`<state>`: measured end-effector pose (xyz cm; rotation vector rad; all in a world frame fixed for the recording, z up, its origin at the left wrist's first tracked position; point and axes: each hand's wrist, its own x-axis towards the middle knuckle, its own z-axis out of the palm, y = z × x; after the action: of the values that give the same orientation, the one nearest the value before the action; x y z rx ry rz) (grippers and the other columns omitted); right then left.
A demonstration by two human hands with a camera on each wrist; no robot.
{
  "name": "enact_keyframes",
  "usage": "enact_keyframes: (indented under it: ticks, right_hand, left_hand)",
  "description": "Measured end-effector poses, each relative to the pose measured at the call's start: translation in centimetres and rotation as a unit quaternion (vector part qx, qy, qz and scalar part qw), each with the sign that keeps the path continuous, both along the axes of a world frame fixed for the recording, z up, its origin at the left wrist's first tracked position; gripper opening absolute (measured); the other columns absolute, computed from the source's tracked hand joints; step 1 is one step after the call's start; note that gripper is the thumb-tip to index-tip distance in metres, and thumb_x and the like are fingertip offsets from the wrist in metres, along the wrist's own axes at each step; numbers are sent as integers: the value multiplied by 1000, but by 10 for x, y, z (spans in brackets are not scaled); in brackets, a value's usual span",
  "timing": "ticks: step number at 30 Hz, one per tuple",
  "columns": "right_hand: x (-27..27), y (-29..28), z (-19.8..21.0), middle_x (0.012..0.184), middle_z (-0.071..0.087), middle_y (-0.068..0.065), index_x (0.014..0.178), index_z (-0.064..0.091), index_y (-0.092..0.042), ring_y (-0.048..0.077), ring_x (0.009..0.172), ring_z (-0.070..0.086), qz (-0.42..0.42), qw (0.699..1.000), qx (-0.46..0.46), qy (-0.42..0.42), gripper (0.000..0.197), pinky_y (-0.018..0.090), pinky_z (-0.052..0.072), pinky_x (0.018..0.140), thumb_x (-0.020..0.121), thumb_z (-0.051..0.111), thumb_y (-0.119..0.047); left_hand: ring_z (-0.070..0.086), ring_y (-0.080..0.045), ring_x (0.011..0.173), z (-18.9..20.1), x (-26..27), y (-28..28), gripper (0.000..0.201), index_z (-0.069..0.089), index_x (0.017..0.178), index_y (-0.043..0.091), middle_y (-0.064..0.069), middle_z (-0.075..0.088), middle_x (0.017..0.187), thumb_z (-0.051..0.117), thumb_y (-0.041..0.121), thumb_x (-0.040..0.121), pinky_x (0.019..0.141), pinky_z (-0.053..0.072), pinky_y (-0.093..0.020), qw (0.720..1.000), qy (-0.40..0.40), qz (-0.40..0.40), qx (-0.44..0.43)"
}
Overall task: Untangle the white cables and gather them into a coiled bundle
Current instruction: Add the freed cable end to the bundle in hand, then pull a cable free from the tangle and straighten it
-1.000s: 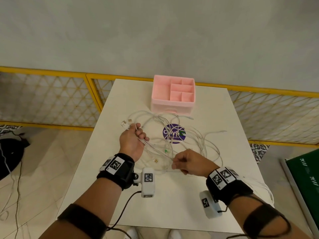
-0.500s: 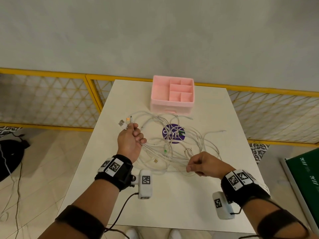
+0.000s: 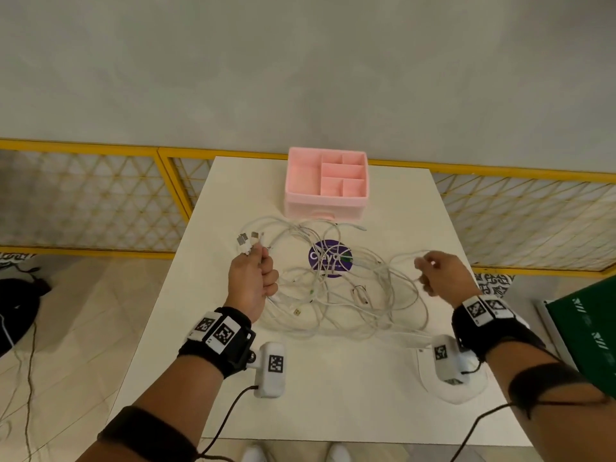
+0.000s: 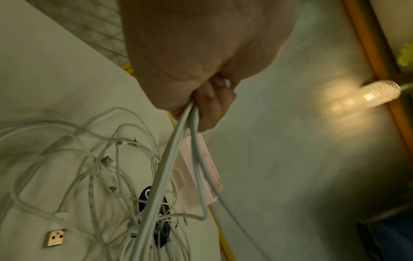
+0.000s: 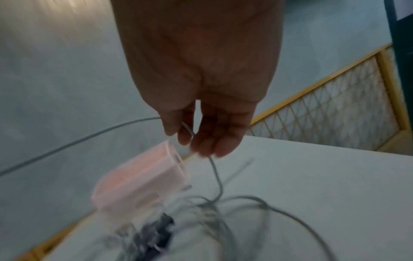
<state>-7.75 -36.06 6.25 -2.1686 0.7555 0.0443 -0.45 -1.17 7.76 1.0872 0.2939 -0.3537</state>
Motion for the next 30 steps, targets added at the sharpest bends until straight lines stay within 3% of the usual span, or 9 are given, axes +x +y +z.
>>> enact_keyframes:
  ticks: [2, 5, 7, 9, 12, 17, 22, 26, 30]
  right_hand:
    - [16, 13, 22, 84, 70, 24, 100, 63, 0, 27, 58, 66, -39, 985, 149, -78, 15, 34, 56, 57, 98, 57, -13]
    - [37, 36, 65, 103, 70, 23, 103, 66, -4, 34, 82, 70, -29, 933, 284, -218, 22, 38, 57, 70, 92, 48, 4]
    - [47, 58, 98, 101, 70, 24, 102, 68, 0, 36, 83, 68, -4, 888, 360, -285, 23, 39, 56, 74, 94, 47, -6]
    - [53, 83, 123, 92, 71, 22, 98, 67, 1, 32, 74, 68, 42, 880, 351, -316, 26, 36, 55, 68, 100, 45, -12]
    - [49, 121, 132, 90, 72, 20, 102, 56, -5, 29, 65, 65, 154, 901, 283, -291, 17, 36, 52, 62, 102, 41, 2]
    - [23, 162, 80, 93, 73, 18, 107, 40, -12, 31, 64, 67, 305, 895, 286, -155, 13, 39, 46, 61, 102, 47, -2]
    - [8, 161, 40, 88, 73, 20, 102, 44, -10, 27, 63, 65, 221, 921, 312, -72, 14, 34, 43, 62, 97, 51, 1]
    - [21, 142, 27, 95, 74, 6, 109, 63, -15, 18, 76, 57, 115, 923, 366, -15, 37, 31, 38, 64, 76, 55, -30]
    - [56, 122, 33, 83, 70, 10, 105, 61, -7, 16, 60, 51, -31, 894, 442, -72, 41, 29, 33, 54, 100, 43, -43]
  left_hand:
    - [21, -5, 37, -1, -5, -8, 38, 46, 74, 18, 9, 30, 51, 37, 28, 109, 37, 15, -14, 1000, 1, -23, 20]
    - [23, -5, 35, -2, -8, -18, 39, 45, 70, 19, 9, 34, 47, 41, 27, 108, 37, 15, -13, 999, 10, -40, 23]
    - [23, -5, 37, 0, -9, -24, 38, 42, 70, 20, 10, 33, 48, 42, 27, 107, 38, 15, -14, 998, 4, -48, 37]
    - [22, -7, 39, 4, -9, -30, 38, 39, 70, 20, 8, 33, 52, 43, 26, 107, 39, 14, -17, 997, -7, -53, 49]
    - [22, -8, 40, 13, -9, -37, 32, 43, 74, 18, 2, 42, 58, 45, 23, 106, 42, 14, -20, 996, -22, -62, 55]
    - [30, -10, 36, 29, -4, -42, 25, 61, 93, 7, -1, 61, 61, 49, 26, 104, 39, 15, -22, 995, -22, -101, 14]
    - [26, -6, 39, 21, 6, -33, 26, 66, 100, 5, -6, 68, 81, 53, 27, 103, 35, 19, -18, 994, -27, -103, 22]
    - [33, -8, 43, 15, -2, -39, 22, 71, 99, 6, -1, 55, 68, 61, 25, 100, 37, 19, -19, 988, -67, -123, 71]
    - [35, -15, 49, 5, -14, -49, 25, 72, 95, -1, -5, 55, 65, 63, 22, 98, 40, 21, -20, 967, -111, -185, 134]
